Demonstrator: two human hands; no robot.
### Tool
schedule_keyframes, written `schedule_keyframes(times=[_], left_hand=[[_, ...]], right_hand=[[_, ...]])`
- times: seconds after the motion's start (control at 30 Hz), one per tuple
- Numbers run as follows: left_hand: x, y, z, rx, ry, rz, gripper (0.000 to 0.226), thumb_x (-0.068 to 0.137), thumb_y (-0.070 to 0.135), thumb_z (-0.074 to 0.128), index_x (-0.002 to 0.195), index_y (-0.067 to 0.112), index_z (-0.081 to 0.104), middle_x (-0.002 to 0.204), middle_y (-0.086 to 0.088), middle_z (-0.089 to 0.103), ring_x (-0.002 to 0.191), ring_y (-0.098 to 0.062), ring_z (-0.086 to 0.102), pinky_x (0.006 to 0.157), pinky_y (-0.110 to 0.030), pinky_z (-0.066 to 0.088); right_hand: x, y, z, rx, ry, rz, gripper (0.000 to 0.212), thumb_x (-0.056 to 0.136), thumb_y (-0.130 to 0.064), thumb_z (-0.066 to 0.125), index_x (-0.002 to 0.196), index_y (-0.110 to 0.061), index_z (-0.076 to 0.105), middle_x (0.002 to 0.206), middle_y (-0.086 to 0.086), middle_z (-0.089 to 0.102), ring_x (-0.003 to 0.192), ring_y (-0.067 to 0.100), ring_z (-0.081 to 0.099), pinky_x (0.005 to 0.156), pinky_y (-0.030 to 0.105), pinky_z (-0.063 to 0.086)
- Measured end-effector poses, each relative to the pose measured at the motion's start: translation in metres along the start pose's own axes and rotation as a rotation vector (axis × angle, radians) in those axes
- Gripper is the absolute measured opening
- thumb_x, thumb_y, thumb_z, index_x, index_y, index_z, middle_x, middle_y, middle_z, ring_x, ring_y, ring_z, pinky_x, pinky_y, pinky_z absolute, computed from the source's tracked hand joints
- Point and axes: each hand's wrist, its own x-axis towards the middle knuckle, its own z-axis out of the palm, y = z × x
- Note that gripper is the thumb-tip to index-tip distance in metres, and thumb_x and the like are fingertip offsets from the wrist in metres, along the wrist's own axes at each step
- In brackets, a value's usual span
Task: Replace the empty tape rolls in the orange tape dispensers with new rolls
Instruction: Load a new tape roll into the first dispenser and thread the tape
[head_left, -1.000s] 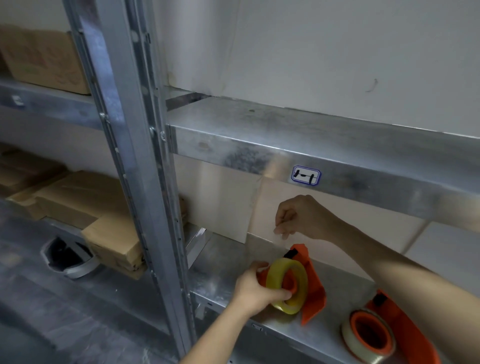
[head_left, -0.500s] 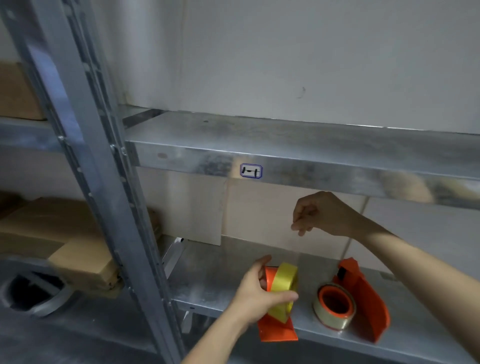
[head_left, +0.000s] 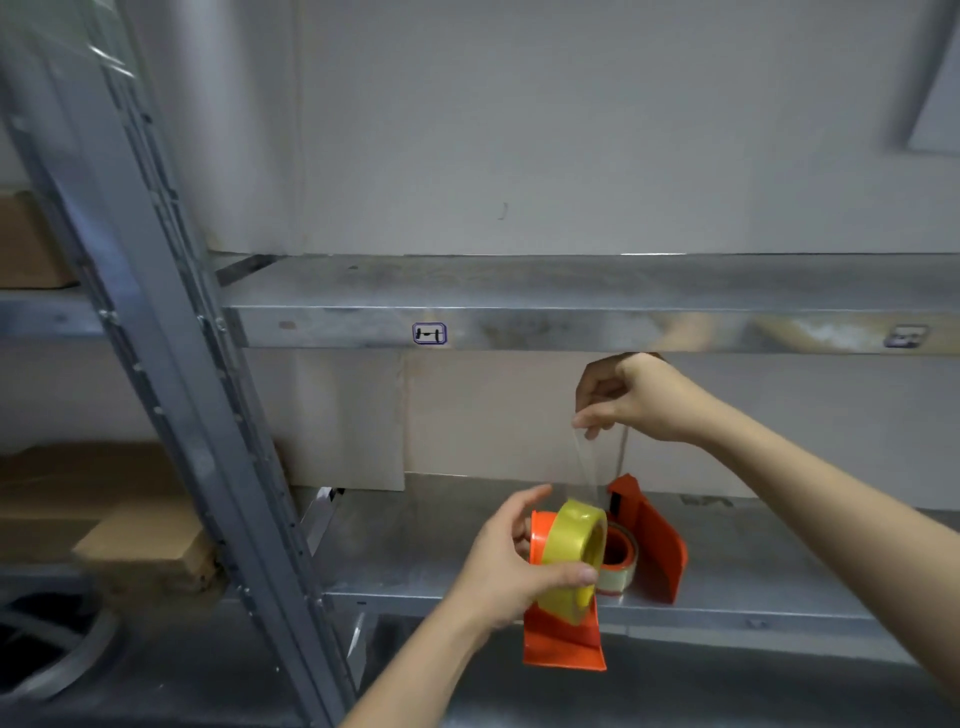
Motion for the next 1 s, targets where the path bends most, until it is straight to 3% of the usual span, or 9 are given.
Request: schedule_keyframes(times=[0.07, 0.2, 0.33, 0.4, 0.53, 0.67, 0.77, 0.87, 1.0], left_hand=[[-0.012, 0.004, 0.012, -0.02, 0.0, -0.043, 0.094, 0.063, 0.015, 0.089, 0.14, 0.03, 0.037, 0.12, 0.008, 0.059, 0.094, 0.006, 0.063, 0.071, -0.007, 0.052], [-0.036, 0.004, 0.048, -0.053, 0.025, -0.097, 0.104, 0.054, 0.024, 0.093, 0.141, 0.031, 0.037, 0.13, 0.0, 0.057, 0.11, -0.012, 0.062, 0.091, -0.027, 0.055], [-0.068, 0.015, 0.1, -0.048, 0.083, -0.049, 0.081, 0.063, 0.023, 0.088, 0.13, 0.037, 0.045, 0.118, 0.019, 0.055, 0.099, 0.002, 0.058, 0.085, -0.019, 0.052], [-0.083, 0.022, 0.124, -0.045, 0.111, -0.022, 0.069, 0.061, 0.025, 0.08, 0.122, 0.035, 0.051, 0.111, 0.01, 0.063, 0.09, 0.0, 0.062, 0.081, -0.019, 0.053], [-0.111, 0.032, 0.164, 0.055, 0.149, 0.012, 0.046, 0.059, 0.039, 0.061, 0.105, 0.032, 0.058, 0.094, 0.006, 0.068, 0.085, -0.015, 0.064, 0.084, -0.039, 0.055], [-0.133, 0.046, 0.187, 0.108, 0.201, 0.039, 0.051, 0.053, 0.047, 0.056, 0.103, 0.035, 0.055, 0.093, 0.007, 0.067, 0.083, -0.013, 0.063, 0.08, -0.032, 0.054], [-0.144, 0.05, 0.191, 0.06, 0.238, 0.065, 0.059, 0.056, 0.039, 0.062, 0.114, 0.039, 0.053, 0.101, 0.004, 0.068, 0.089, -0.015, 0.067, 0.086, -0.036, 0.056], [-0.153, 0.05, 0.192, -0.009, 0.235, 0.118, 0.061, 0.066, 0.022, 0.07, 0.121, 0.04, 0.053, 0.107, 0.001, 0.069, 0.094, -0.019, 0.068, 0.09, -0.037, 0.055], [-0.16, 0.049, 0.186, -0.177, 0.194, 0.118, 0.062, 0.055, 0.023, 0.085, 0.113, 0.026, 0.062, 0.102, -0.007, 0.072, 0.09, -0.021, 0.07, 0.08, -0.031, 0.057]], right_hand=[[-0.015, -0.001, -0.002, -0.019, 0.01, -0.045, 0.013, 0.074, -0.009, 0.077, 0.072, -0.005, 0.065, 0.069, 0.012, 0.073, 0.065, 0.016, 0.072, 0.064, 0.027, 0.056], [-0.051, 0.009, -0.012, -0.027, 0.02, -0.09, 0.016, 0.075, -0.008, 0.076, 0.071, -0.004, 0.062, 0.066, 0.012, 0.072, 0.063, 0.015, 0.071, 0.066, 0.032, 0.056], [-0.098, 0.019, -0.031, -0.04, 0.013, -0.11, 0.016, 0.074, -0.007, 0.077, 0.069, -0.005, 0.062, 0.064, 0.011, 0.072, 0.062, 0.015, 0.071, 0.061, 0.025, 0.056], [-0.122, 0.026, -0.041, -0.032, 0.012, -0.125, 0.017, 0.073, -0.006, 0.077, 0.066, -0.007, 0.062, 0.062, 0.01, 0.071, 0.06, 0.016, 0.07, 0.059, 0.024, 0.054], [-0.162, 0.029, -0.057, -0.005, 0.0, -0.14, 0.019, 0.07, -0.009, 0.08, 0.063, -0.011, 0.062, 0.059, 0.006, 0.07, 0.063, 0.027, 0.07, 0.062, 0.035, 0.056], [-0.192, 0.021, -0.068, 0.037, -0.029, -0.155, 0.021, 0.069, -0.009, 0.08, 0.062, -0.013, 0.061, 0.055, -0.001, 0.068, 0.06, 0.021, 0.068, 0.062, 0.032, 0.055], [-0.205, 0.018, -0.076, 0.057, -0.006, -0.162, 0.021, 0.069, -0.009, 0.081, 0.062, -0.013, 0.061, 0.059, 0.005, 0.07, 0.064, 0.03, 0.07, 0.064, 0.037, 0.055], [-0.213, 0.016, -0.083, 0.07, 0.008, -0.164, 0.018, 0.07, -0.007, 0.08, 0.064, -0.009, 0.062, 0.06, 0.008, 0.07, 0.061, 0.025, 0.068, 0.062, 0.033, 0.055], [-0.22, 0.013, -0.086, 0.081, 0.013, -0.159, 0.016, 0.072, -0.003, 0.078, 0.067, -0.005, 0.063, 0.058, 0.004, 0.07, 0.06, 0.022, 0.069, 0.06, 0.029, 0.056]])
